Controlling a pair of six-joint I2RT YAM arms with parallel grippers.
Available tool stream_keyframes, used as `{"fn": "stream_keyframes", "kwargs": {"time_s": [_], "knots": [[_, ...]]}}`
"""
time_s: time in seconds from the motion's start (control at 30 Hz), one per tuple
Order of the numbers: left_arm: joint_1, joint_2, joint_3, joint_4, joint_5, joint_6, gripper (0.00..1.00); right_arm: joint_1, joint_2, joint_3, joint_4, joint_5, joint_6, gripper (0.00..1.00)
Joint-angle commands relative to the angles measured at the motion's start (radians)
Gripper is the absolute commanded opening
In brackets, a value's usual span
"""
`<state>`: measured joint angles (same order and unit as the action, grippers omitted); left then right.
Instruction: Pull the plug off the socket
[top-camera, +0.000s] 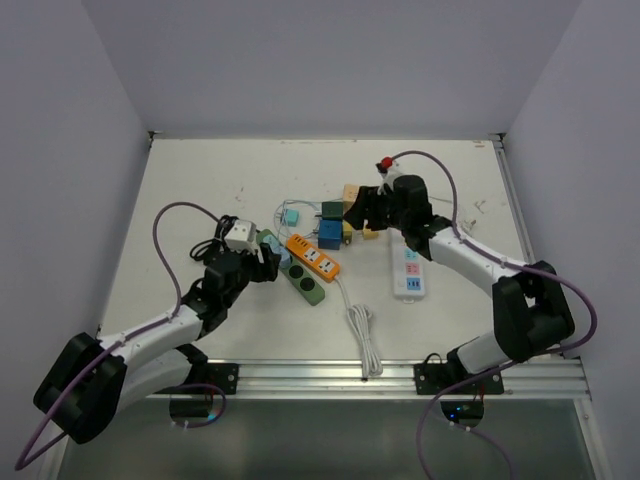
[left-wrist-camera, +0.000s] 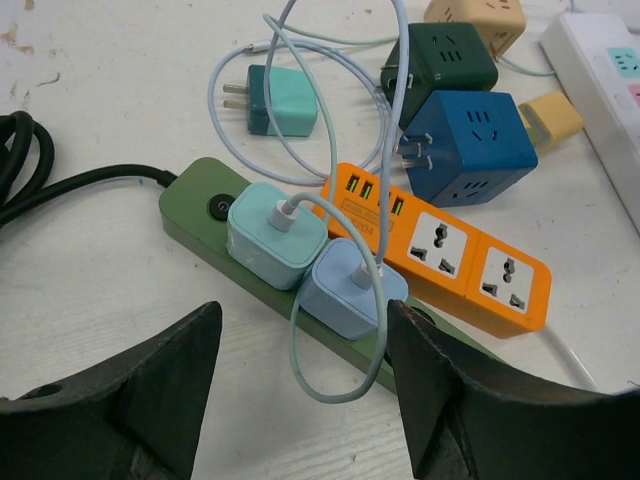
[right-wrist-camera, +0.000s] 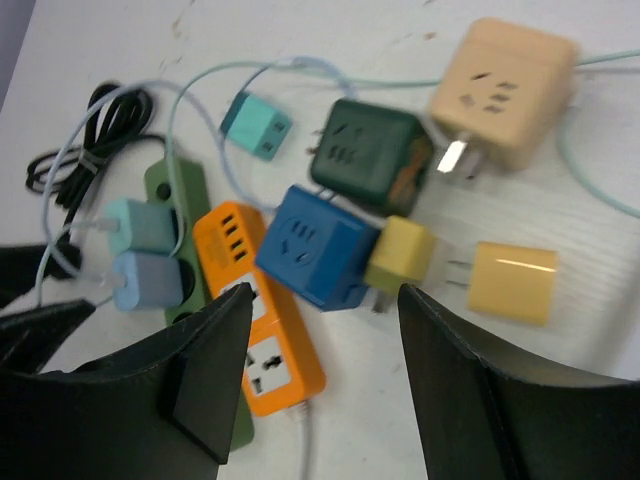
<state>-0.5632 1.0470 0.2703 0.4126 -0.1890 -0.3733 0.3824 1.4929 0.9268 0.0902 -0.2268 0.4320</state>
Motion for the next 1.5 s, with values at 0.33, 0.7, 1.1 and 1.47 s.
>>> {"fn": "stream_keyframes", "kwargs": {"time_s": [0.33, 0.7, 1.1, 1.47], "knots": [[0.003, -0.234, -0.077, -0.02, -0.237, -0.038, 0.81, 0.392, 0.185, 0.156, 0.016, 0.089, -0.229, 0.59], [0.005, -0.28, -0.082, -0.069, -0.354, -0.072, 0.87, 0.504, 0.334, 0.276, 0.019, 0.132, -0.262, 0.6], [0.005, -0.214, -0.06, -0.072, -0.359, -0.072, 0.9, 0.549, 0.423, 0.348, -0.011, 0.337, -0.254, 0.51], [0.005, -0.18, -0.054, -0.054, -0.325, -0.061, 0.79, 0.553, 0.339, 0.258, -0.015, 0.231, -0.322, 0.1]]}}
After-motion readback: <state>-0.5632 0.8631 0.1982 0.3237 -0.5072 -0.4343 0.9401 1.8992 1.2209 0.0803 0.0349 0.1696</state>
